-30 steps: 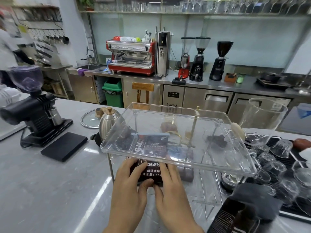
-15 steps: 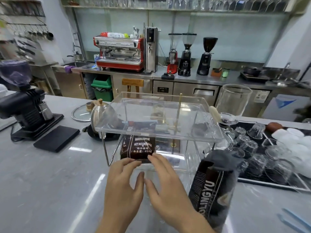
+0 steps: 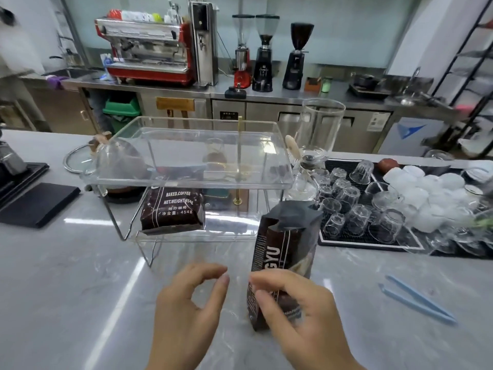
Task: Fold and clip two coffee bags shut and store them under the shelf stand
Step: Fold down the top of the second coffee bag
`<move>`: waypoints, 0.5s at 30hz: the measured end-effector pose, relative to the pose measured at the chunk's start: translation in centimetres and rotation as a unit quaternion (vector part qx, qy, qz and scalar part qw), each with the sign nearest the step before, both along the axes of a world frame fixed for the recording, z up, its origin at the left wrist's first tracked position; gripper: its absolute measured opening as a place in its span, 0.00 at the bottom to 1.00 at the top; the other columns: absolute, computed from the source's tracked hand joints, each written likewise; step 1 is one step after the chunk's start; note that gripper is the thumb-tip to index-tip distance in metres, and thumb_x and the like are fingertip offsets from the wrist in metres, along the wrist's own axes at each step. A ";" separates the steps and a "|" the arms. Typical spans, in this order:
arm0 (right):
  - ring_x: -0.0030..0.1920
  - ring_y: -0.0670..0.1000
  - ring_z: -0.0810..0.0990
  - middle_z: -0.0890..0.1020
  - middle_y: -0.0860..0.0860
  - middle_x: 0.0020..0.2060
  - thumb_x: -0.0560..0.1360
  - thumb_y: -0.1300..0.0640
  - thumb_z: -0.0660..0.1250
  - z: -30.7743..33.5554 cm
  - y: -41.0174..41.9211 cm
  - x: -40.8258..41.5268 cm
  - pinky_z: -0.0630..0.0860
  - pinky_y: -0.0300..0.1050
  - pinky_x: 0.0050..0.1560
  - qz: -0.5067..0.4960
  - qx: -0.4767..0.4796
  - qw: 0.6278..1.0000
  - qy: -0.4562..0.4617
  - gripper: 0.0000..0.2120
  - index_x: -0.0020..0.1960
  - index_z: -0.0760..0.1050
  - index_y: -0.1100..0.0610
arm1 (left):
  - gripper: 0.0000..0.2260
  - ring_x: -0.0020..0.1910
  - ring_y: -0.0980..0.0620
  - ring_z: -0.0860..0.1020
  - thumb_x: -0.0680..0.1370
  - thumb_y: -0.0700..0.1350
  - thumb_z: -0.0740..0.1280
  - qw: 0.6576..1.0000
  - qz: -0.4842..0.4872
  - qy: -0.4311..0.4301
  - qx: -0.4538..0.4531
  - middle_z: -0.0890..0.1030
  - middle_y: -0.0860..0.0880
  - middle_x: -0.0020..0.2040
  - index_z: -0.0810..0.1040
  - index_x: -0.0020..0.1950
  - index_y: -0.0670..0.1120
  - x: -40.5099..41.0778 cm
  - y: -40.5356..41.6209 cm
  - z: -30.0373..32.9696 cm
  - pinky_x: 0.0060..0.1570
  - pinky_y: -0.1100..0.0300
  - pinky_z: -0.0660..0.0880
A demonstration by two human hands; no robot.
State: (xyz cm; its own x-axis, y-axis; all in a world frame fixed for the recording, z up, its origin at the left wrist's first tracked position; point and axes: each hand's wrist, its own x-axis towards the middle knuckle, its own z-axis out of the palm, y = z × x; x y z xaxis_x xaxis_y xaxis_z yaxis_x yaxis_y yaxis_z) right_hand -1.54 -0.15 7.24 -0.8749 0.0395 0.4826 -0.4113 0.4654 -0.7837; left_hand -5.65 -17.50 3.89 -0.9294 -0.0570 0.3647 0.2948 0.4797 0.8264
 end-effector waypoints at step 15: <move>0.38 0.49 0.84 0.87 0.45 0.38 0.72 0.63 0.73 -4.1 11.2 -1.1 0.83 0.52 0.44 -0.128 -0.086 0.978 -0.142 0.11 0.44 0.83 0.46 | 0.07 0.40 0.58 0.83 0.69 0.42 0.78 0.997 0.007 -0.070 0.010 0.85 0.59 0.38 0.85 0.39 0.55 1.5 5.1 -1.0 0.44 0.64 0.78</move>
